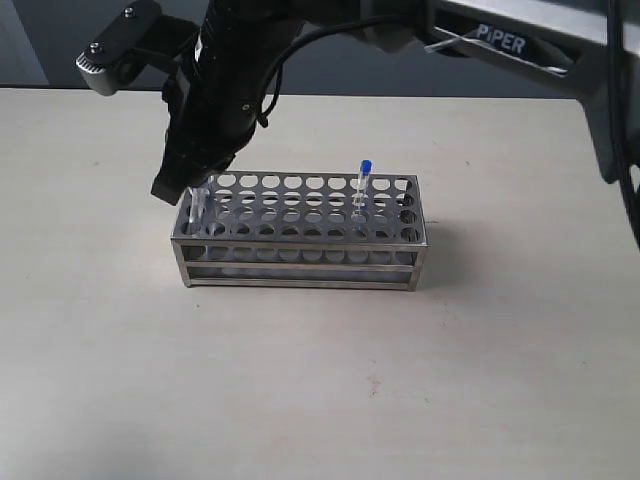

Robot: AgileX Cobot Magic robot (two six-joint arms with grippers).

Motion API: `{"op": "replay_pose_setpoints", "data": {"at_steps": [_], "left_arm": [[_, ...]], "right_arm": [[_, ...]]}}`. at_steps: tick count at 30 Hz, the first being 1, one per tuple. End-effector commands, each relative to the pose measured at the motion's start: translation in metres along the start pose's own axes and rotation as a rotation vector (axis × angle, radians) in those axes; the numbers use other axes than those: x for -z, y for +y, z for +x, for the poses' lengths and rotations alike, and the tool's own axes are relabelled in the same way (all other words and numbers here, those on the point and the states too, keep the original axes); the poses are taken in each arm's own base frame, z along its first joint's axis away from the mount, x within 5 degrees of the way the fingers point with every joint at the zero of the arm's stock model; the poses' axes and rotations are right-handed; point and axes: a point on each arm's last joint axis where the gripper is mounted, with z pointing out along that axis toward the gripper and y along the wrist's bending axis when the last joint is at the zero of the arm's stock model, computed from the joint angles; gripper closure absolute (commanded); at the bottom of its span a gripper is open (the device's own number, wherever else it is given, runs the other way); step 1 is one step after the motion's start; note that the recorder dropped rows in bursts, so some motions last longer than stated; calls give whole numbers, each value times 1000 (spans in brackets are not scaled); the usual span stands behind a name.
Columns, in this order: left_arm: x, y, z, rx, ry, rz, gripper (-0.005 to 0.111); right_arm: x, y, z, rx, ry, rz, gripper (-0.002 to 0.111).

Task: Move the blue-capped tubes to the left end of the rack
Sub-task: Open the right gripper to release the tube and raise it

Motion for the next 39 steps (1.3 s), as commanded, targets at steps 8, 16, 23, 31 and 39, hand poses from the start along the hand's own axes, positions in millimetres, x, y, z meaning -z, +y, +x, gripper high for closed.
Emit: {"op": "replay_pose_setpoints", "data": {"at_steps": [8, 16, 23, 31, 39], "left_arm": [[0, 0, 0, 1, -11, 7, 106], [0, 0, 0, 1, -11, 7, 106], [0, 0, 0, 1, -11, 7, 106], [0, 0, 0, 1, -11, 7, 106], [0, 0, 0, 1, -11, 7, 106]], "right_arm": [[-24, -5, 1, -11, -13, 9, 108], [-25, -6, 0, -10, -24, 19, 108], [-26, -7, -1, -8, -38, 32, 108], [-26, -10, -5, -8, -82, 61, 108], [-50, -10, 2, -23, -40, 37, 108]]}}
